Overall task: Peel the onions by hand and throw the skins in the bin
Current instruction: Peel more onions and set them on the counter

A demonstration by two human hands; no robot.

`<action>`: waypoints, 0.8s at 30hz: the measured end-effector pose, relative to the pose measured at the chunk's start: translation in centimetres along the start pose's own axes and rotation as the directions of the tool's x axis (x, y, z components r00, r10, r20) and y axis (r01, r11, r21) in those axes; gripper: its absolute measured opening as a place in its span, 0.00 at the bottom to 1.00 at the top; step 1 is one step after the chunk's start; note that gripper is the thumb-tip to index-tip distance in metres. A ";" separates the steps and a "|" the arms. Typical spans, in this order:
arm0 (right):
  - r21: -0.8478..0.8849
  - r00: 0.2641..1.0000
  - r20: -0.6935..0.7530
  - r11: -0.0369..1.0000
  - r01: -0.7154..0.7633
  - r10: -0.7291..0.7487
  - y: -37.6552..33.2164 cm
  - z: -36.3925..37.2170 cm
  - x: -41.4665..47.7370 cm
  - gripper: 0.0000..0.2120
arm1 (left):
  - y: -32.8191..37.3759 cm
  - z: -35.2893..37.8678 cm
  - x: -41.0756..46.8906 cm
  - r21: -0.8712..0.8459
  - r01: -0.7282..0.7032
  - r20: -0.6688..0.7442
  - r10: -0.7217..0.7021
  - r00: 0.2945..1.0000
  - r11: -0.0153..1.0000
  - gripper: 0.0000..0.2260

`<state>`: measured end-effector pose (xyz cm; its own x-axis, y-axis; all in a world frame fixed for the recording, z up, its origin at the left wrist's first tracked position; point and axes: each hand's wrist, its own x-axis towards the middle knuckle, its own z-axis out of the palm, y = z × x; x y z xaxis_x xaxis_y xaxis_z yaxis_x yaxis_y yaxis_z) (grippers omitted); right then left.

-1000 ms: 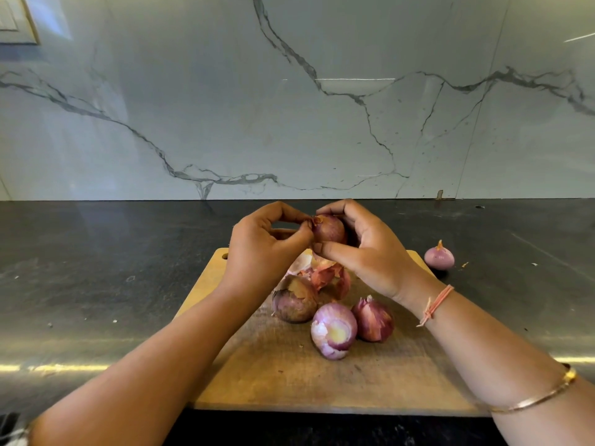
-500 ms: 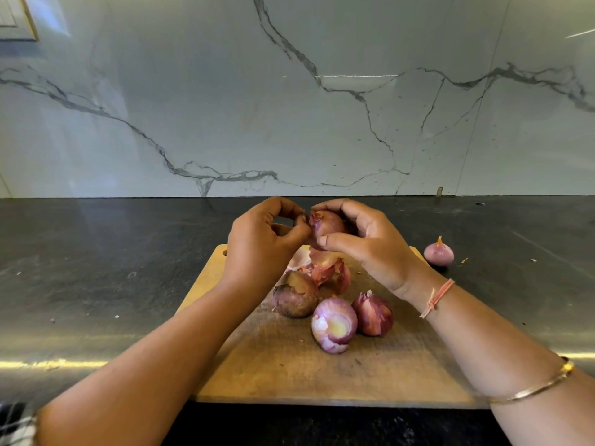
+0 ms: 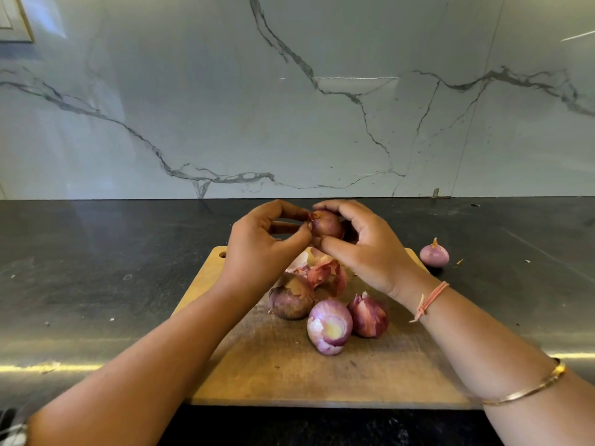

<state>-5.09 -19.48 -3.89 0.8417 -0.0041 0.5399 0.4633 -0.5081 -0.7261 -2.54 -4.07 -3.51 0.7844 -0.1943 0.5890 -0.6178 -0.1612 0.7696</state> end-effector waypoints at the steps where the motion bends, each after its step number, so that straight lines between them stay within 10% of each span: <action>1: -0.028 1.000 -0.003 0.999 0.018 -0.018 -0.1 0.0 0.0 0.18 | -0.1 0.0 0.0 -0.015 0.009 -0.001 -0.009 1.000 1.000 0.09; 13: -0.127 0.997 0.025 0.989 0.071 -0.068 -0.4 0.2 0.0 0.20 | -0.5 0.2 0.3 0.012 0.043 -0.071 -0.042 0.997 0.999 0.10; 24: 0.166 0.996 0.059 0.984 -0.069 0.060 0.2 -0.1 0.3 0.18 | -0.2 0.1 0.4 0.048 0.008 -0.091 -0.004 0.996 0.999 0.11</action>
<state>-4.76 -19.63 -3.81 0.8829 0.0161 0.4693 0.4436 -0.3564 -0.8223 -2.13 -4.22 -3.49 0.7884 -0.1048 0.6062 -0.6134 -0.2088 0.7617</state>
